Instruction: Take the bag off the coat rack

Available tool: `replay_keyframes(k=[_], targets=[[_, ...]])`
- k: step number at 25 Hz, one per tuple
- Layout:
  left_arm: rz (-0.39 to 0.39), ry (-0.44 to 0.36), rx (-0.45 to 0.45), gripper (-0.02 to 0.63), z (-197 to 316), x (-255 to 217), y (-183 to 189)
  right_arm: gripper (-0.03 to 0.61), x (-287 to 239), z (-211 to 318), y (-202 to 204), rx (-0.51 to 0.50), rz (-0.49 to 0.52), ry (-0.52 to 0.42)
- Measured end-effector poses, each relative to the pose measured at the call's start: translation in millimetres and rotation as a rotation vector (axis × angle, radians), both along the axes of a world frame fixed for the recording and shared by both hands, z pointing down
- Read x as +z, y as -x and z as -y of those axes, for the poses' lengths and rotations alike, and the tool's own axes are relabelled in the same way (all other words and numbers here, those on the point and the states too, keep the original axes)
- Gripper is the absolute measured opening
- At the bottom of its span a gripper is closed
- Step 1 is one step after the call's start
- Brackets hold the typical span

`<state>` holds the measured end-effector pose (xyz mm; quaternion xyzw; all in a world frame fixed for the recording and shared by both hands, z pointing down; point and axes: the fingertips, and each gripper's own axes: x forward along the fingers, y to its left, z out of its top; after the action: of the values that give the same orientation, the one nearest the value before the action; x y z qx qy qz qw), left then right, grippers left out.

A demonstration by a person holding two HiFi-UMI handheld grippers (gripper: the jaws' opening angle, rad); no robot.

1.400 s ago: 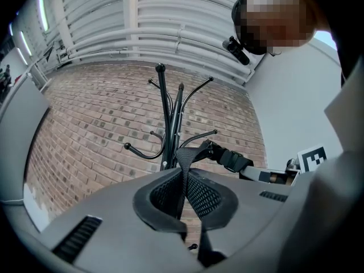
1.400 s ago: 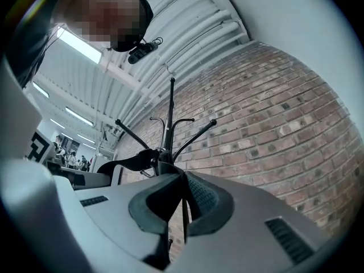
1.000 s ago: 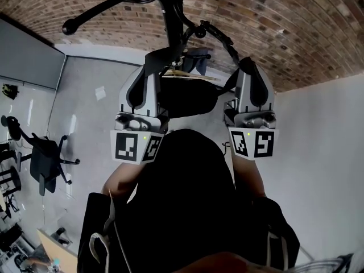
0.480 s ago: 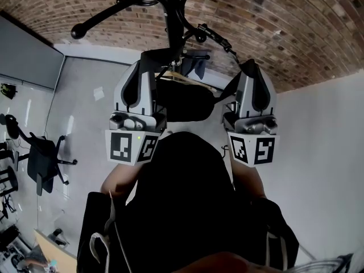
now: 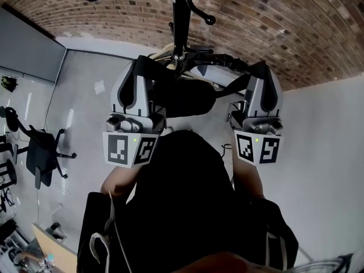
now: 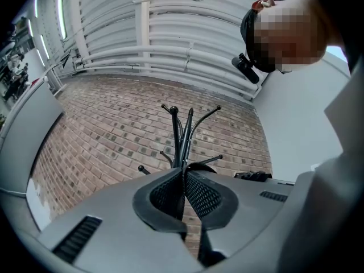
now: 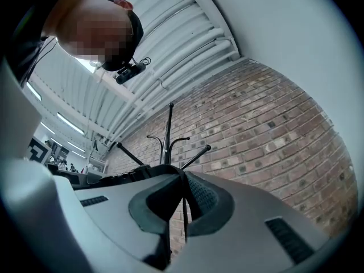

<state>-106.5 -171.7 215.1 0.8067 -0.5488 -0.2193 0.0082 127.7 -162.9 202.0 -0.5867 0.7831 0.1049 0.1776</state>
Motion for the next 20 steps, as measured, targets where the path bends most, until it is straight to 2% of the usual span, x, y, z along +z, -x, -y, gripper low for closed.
replay_keyframes(k=[5,10,16,20], targets=[[-0.013,0.015,-0.009,0.023,-2.6,5.8,7.7,0.023,5.0,-6.7,-7.7,0.034,0.000,0.013],[-0.052,0.030,-0.012,0.023,-3.4,8.6,14.3,0.022,22.5,-10.5,-15.0,0.072,-0.006,0.082],[-0.061,0.135,0.031,0.025,9.2,38.1,16.1,0.022,46.8,-14.9,-20.9,0.106,-0.013,0.152],[-0.052,0.167,0.043,0.025,9.7,51.9,14.6,0.021,62.6,-20.1,-22.1,0.133,-0.029,0.199]])
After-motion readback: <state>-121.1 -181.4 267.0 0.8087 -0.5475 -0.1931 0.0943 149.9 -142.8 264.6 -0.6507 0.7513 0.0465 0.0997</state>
